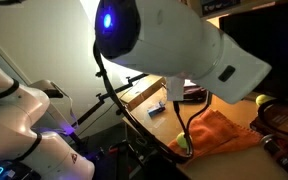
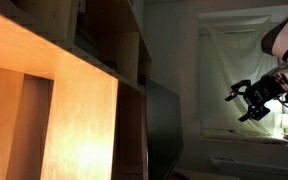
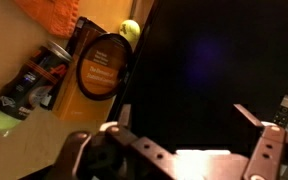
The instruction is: Pick up the can and place it upright on the table
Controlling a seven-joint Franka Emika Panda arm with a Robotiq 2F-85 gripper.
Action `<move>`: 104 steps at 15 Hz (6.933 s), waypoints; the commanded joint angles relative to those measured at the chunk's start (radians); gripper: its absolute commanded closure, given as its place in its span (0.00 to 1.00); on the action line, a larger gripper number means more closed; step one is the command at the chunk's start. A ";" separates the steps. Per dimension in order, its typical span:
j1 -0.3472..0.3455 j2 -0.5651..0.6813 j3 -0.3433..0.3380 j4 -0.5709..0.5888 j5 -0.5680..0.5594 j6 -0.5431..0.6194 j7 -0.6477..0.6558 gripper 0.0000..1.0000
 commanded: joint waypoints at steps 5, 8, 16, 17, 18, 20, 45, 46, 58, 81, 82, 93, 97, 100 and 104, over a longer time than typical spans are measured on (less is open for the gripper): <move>-0.005 0.002 0.003 0.001 -0.005 0.000 0.004 0.00; -0.005 0.004 0.003 0.001 -0.005 0.000 0.004 0.00; 0.027 0.245 0.021 0.183 -0.090 0.113 0.233 0.00; 0.035 0.280 0.018 0.207 -0.103 0.130 0.262 0.00; 0.043 0.319 0.017 0.236 -0.130 0.155 0.302 0.00; 0.062 0.393 0.009 0.290 -0.186 0.196 0.390 0.00; 0.035 0.921 -0.051 0.847 -1.098 0.038 1.515 0.00; 0.028 0.935 -0.049 0.861 -1.121 0.014 1.531 0.00; 0.007 1.077 -0.026 1.063 -1.226 -0.148 1.613 0.00; 0.029 1.093 0.004 1.110 -1.238 -0.154 1.545 0.94; 0.027 1.084 0.017 1.101 -1.233 -0.155 1.530 0.93; -0.139 0.887 0.258 0.871 -1.058 -0.282 1.189 0.93; -0.228 0.842 0.314 0.814 -0.917 -0.426 1.058 0.93; -0.273 0.847 0.309 0.831 -0.799 -0.586 0.995 0.93; -0.302 0.878 0.269 0.877 -0.664 -0.829 1.008 0.93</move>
